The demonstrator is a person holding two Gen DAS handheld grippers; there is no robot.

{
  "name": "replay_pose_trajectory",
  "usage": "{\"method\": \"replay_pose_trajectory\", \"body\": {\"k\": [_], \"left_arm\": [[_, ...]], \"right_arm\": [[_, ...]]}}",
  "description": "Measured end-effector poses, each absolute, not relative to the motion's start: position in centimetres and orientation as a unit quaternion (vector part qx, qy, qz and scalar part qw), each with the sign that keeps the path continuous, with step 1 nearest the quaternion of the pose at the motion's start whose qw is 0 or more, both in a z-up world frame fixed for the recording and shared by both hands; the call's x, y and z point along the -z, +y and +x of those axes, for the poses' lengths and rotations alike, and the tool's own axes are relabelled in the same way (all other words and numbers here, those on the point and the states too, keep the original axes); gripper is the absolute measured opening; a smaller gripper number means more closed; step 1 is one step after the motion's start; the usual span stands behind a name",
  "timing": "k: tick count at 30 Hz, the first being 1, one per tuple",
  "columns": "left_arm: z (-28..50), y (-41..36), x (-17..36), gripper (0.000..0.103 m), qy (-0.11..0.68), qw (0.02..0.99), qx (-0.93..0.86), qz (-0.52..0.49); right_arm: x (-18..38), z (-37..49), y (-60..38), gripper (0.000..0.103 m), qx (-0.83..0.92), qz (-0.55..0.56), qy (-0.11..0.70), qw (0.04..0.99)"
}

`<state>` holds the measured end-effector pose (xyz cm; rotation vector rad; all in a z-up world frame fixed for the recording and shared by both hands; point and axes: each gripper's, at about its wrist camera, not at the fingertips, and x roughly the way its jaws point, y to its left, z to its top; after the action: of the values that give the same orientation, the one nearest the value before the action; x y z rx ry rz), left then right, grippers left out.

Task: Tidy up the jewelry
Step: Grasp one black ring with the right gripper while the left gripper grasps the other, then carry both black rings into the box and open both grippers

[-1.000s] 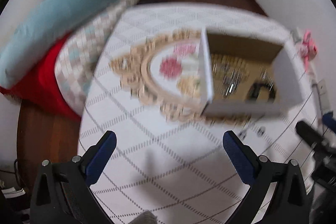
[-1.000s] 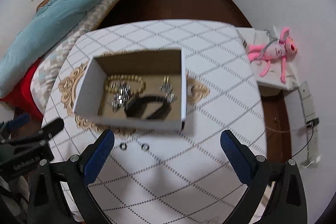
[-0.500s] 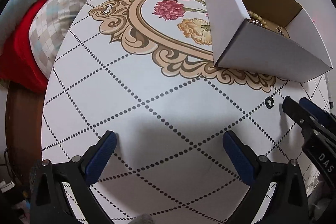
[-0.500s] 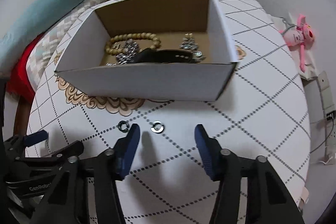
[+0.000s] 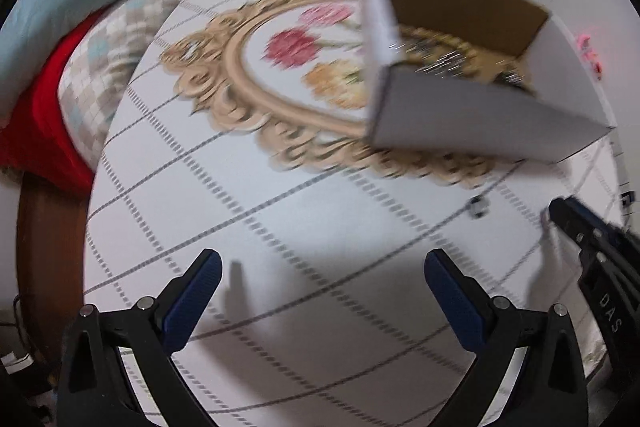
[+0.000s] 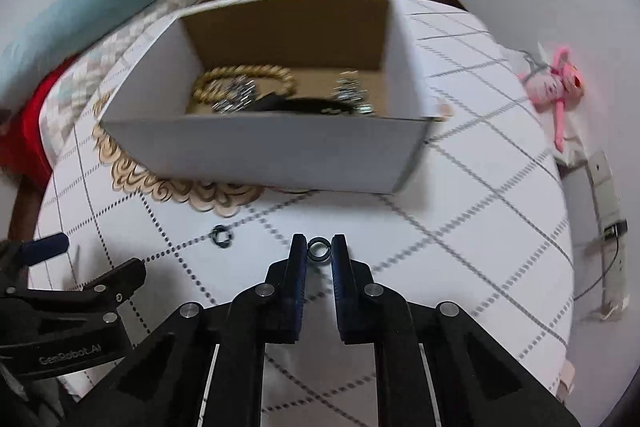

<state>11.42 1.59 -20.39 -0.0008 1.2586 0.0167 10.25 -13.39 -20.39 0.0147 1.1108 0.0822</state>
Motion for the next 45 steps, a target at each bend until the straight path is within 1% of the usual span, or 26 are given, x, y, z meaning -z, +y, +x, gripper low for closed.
{"method": "replay_pose_trajectory", "body": {"k": [5,7,8,10,11,13,14,15,16,18,19,20,21,32,40,45], "left_arm": [[12.3,-2.2,20.2,0.101,0.576,0.817,0.031,0.0],[12.6,-3.4,20.3,0.092,0.575,0.817,0.038,0.008],[12.8,-3.9,20.6,0.085,0.576,0.817,0.038,0.014],[12.9,-4.8,20.9,0.079,0.574,0.817,0.041,0.024],[12.9,-5.2,21.0,0.071,0.573,0.818,0.039,0.031],[12.5,-5.4,21.0,0.065,0.564,0.824,0.038,0.037],[12.5,-5.6,21.0,0.059,0.562,0.826,0.039,0.038],[12.4,-5.9,20.9,0.047,0.559,0.827,0.041,0.038],[12.4,-6.1,20.8,0.041,0.556,0.829,0.046,0.038],[12.1,-6.5,20.4,0.024,0.555,0.829,0.05,0.041],[12.1,-6.7,20.4,0.019,0.555,0.829,0.053,0.042],[12.1,-6.8,20.4,0.012,0.554,0.83,0.055,0.042],[12.0,-6.9,20.3,0.01,0.552,0.831,0.056,0.043],[11.9,-6.4,19.7,0.01,0.541,0.838,0.061,0.042],[11.3,-5.4,13.5,0.01,0.508,0.857,0.082,0.006],[14.6,-4.1,10.8,0.01,0.513,0.853,0.094,-0.027]], "right_arm": [[19.5,9.6,-17.1,0.013,-0.012,0.041,0.526,0.85],[19.7,9.3,-18.4,0.013,0.001,0.049,0.528,0.848],[19.8,9.2,-18.9,0.013,0.006,0.052,0.529,0.847],[19.9,9.2,-19.8,0.013,0.016,0.055,0.53,0.846],[20.0,9.1,-20.2,0.013,0.021,0.058,0.53,0.846],[20.0,9.0,-20.6,0.013,0.027,0.06,0.529,0.846],[20.0,9.0,-20.8,0.013,0.028,0.062,0.528,0.846],[20.0,9.0,-21.1,0.013,0.03,0.064,0.528,0.847],[20.0,9.0,-21.4,0.013,0.031,0.065,0.527,0.847],[20.0,8.9,-21.9,0.013,0.033,0.068,0.526,0.847],[19.9,8.8,-22.1,0.013,0.034,0.07,0.525,0.847],[19.9,8.9,-22.2,0.013,0.035,0.071,0.525,0.847],[19.9,8.9,-22.4,0.013,0.036,0.073,0.525,0.847],[18.9,8.5,-21.9,0.013,0.029,0.079,0.516,0.853],[14.4,8.3,-21.3,0.013,-0.002,0.098,0.484,0.87],[11.4,10.8,-20.3,0.013,-0.039,0.109,0.469,0.876]]}}
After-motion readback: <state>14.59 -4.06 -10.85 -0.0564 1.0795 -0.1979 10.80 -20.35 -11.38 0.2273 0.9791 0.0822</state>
